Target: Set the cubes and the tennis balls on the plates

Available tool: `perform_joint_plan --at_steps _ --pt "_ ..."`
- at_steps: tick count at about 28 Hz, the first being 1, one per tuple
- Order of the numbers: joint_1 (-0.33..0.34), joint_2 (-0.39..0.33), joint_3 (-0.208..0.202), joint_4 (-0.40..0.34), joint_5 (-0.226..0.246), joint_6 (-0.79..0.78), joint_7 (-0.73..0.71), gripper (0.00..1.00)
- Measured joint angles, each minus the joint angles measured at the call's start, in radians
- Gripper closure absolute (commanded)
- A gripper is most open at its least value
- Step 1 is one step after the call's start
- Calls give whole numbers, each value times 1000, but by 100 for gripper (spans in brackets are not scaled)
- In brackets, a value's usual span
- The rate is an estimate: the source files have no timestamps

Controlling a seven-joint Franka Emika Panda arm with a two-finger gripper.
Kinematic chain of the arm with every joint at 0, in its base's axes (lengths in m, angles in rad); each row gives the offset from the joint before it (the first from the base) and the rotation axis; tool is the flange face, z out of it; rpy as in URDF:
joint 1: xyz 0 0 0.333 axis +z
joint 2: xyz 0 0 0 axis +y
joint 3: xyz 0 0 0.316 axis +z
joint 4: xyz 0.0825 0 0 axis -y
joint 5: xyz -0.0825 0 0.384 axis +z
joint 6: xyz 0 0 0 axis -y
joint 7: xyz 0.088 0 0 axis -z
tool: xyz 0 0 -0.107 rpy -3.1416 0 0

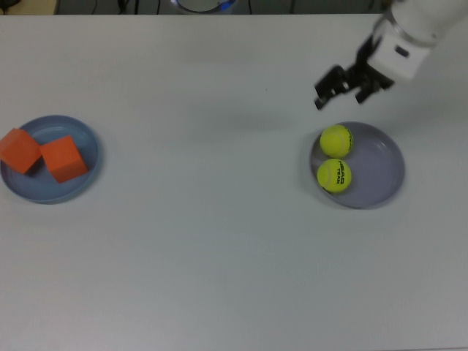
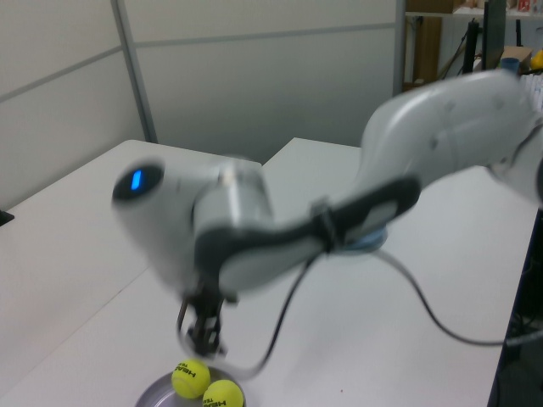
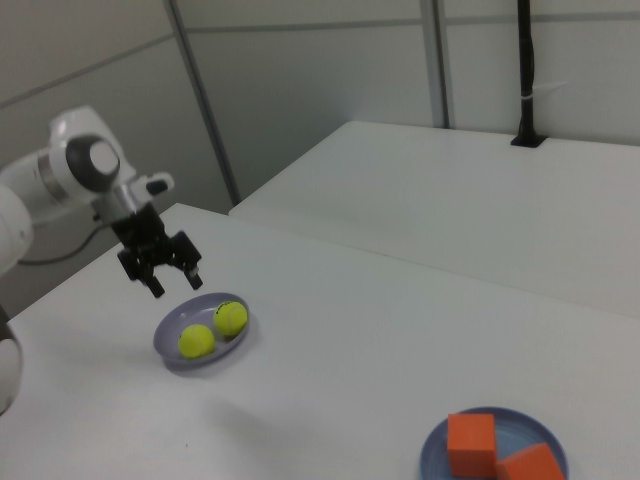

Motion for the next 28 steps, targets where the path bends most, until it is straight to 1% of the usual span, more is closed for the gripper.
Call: perform_joint_plan --at_steps 1,2,6,7,9,12,16,18,22,28 --pt "-23 -31 -3 2 30 -24 -25 0" --pt "-57 -75 -6 4 71 -51 -58 0" --pt "-171 -200 -11 5 172 -121 -130 0" --pt "-211 -241 -12 5 201 -150 -147 0" --pt "-261 -287 -14 4 230 -189 -165 0" --pt "-322 -338 -15 2 263 -257 -169 0" --pt "-372 -357 -18 2 270 -309 -169 0" --pt "-402 -366 -22 11 273 -311 -168 0" --pt "-443 -383 -35 27 277 -311 -168 0" --pt "-457 -414 -61 31 281 -312 -168 0"
